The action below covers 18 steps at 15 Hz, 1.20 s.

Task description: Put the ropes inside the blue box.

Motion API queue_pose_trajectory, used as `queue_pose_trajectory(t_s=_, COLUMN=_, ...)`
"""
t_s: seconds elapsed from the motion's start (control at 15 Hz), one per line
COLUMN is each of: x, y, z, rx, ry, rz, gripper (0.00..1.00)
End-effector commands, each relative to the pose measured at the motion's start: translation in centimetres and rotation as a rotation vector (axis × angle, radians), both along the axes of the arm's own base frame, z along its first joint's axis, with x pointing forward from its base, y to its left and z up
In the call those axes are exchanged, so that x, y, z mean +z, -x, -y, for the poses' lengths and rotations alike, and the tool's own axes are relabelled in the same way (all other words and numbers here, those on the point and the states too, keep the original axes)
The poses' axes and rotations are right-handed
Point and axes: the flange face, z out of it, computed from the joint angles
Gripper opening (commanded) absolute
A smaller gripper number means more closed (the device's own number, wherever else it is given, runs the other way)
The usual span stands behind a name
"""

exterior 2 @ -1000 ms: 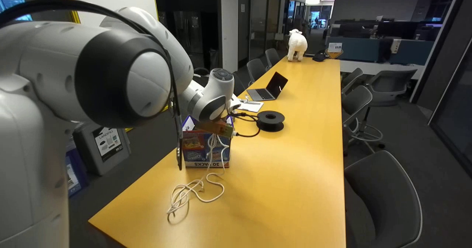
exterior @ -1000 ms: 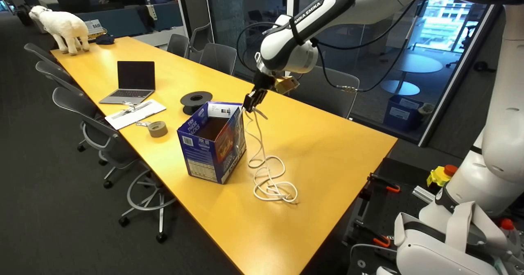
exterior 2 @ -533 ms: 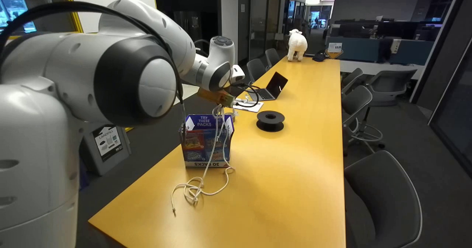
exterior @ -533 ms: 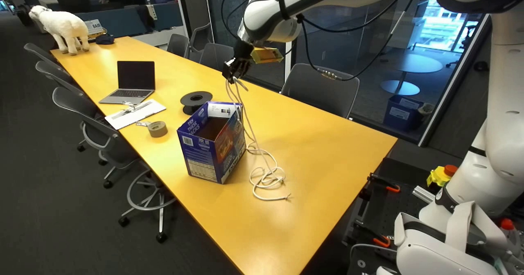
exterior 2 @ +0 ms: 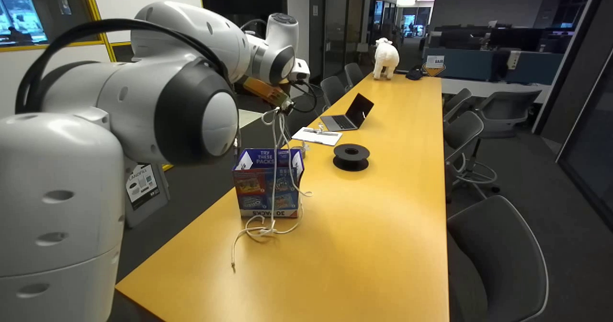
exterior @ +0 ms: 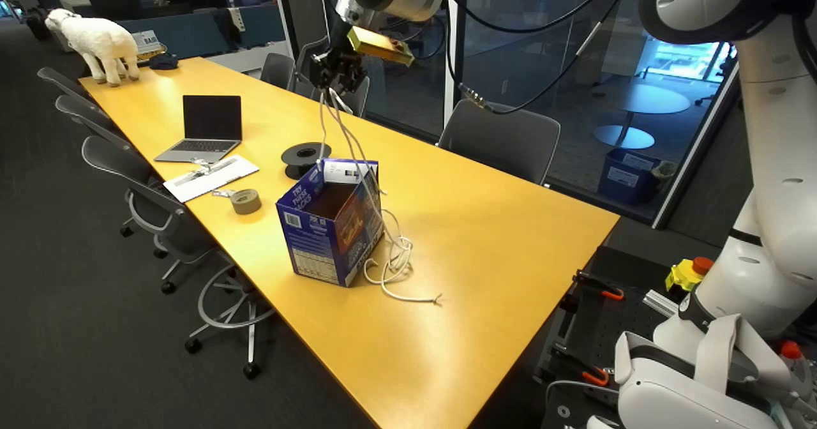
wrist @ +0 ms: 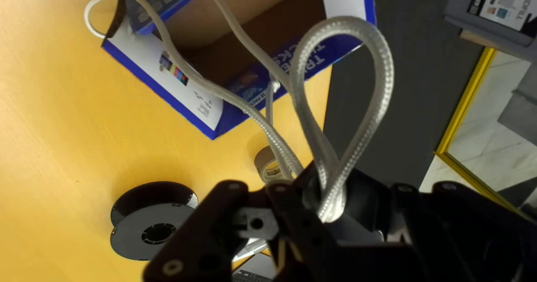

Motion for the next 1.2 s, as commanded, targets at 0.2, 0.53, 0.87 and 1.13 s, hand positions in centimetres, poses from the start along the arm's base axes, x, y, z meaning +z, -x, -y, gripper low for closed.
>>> queue_pose_trajectory(t_s=0.2, x=6.0, y=-1.6, z=-2.8, rx=-0.138, ry=-0.124, rz=0.035, gripper=0.03)
queue_pose_trajectory(t_s=0.53, x=1.9, y=-3.7, z=-2.7, rx=-0.165, ry=-0.137, rz=-0.009, gripper=0.03)
queue_pose_trajectory(t_s=0.87, x=-7.3, y=-5.9, z=-3.1, rx=-0.151, ry=-0.143, rz=-0.142, gripper=0.03)
queue_pose_trajectory(t_s=1.13, x=-13.0, y=-6.7, z=-3.7, rx=-0.142, ry=-0.132, rz=-0.224, gripper=0.03)
